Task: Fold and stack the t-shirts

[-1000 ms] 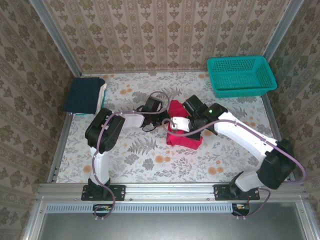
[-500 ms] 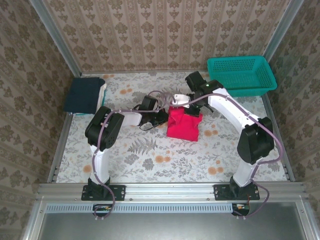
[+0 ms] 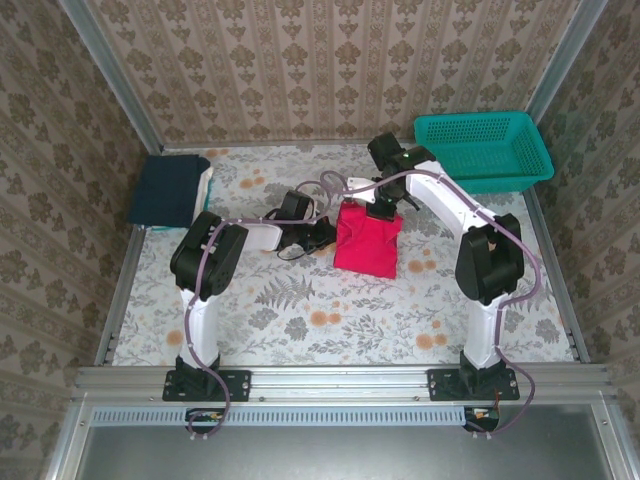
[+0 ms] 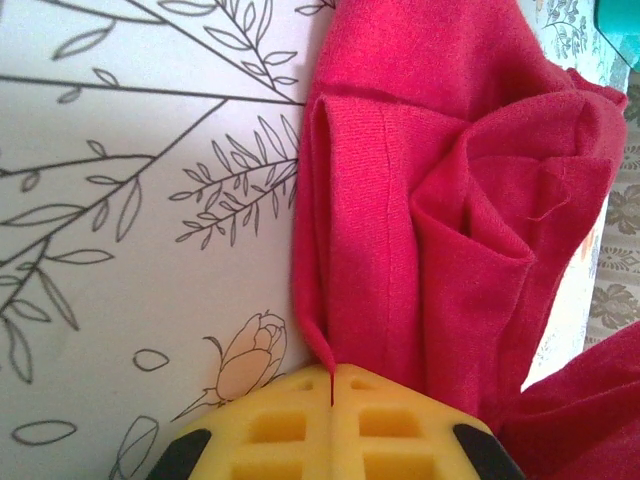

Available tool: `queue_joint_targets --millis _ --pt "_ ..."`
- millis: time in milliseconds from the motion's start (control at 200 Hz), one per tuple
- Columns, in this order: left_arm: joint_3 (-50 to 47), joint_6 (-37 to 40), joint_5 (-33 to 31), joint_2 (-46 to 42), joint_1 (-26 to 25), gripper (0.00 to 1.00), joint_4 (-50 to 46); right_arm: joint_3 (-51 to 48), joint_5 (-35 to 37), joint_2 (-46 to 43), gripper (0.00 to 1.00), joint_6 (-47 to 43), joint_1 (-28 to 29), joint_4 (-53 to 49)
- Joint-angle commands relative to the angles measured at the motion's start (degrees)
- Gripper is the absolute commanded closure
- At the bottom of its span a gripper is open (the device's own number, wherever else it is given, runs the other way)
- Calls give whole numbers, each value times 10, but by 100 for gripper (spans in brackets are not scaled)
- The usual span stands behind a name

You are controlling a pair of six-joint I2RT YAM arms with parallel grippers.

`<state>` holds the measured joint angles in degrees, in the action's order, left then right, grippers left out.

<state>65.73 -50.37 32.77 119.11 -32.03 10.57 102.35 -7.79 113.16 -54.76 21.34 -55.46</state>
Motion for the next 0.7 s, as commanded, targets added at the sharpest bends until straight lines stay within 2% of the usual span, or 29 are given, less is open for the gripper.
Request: queue_joint_targets --millis 0,510,590,630,670,695 --pt "-30 12 -38 59 0 100 -56 26 13 18 100 -7 -5 3" --pt "-29 9 -35 59 5 100 -58 33 61 88 100 40 -9 95" --pt "-29 9 -35 59 5 100 -59 34 73 100 96 56 -9 112" --pt "-30 10 -35 58 5 100 -58 31 79 103 91 67 -9 130" --pt "-31 9 -35 57 6 100 -58 28 86 103 73 86 -8 151" --pt "-31 9 -35 57 6 100 -57 25 88 101 65 95 -9 161"
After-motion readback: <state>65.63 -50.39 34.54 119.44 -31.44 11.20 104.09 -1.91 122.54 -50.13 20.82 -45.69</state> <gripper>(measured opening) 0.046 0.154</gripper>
